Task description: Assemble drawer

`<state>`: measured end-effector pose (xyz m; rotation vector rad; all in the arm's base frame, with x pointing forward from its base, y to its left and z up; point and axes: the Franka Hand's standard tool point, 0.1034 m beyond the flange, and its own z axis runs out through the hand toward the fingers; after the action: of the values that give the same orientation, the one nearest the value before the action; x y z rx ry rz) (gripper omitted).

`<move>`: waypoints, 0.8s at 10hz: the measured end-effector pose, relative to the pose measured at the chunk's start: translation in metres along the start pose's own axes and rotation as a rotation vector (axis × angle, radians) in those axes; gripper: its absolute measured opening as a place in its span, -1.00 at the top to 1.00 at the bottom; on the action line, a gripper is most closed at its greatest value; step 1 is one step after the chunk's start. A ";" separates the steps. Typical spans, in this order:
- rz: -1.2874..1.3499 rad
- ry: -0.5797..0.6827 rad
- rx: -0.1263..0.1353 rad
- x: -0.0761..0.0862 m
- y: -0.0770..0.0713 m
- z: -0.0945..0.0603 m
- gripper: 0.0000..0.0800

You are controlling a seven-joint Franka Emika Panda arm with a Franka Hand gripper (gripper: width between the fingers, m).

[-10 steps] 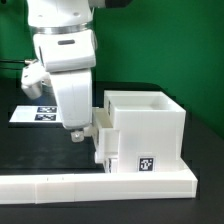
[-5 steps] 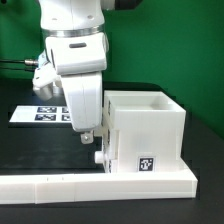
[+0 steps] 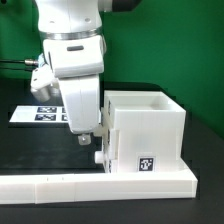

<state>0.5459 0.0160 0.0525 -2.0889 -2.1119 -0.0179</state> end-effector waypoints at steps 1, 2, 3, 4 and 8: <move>0.013 0.001 -0.003 0.006 0.002 -0.001 -0.62; 0.033 0.000 -0.005 0.009 0.004 -0.003 -0.62; 0.038 0.000 0.001 0.008 0.003 -0.003 -0.62; 0.053 0.000 0.010 0.009 0.003 -0.004 -0.62; 0.081 -0.008 0.007 -0.014 -0.013 -0.001 -0.62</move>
Offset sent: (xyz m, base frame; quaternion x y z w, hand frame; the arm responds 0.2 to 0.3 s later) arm 0.0057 0.0023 0.0058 0.0308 -0.0034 0.0274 0.9991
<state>0.5329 0.0015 0.0530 -2.1721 -2.0265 0.0079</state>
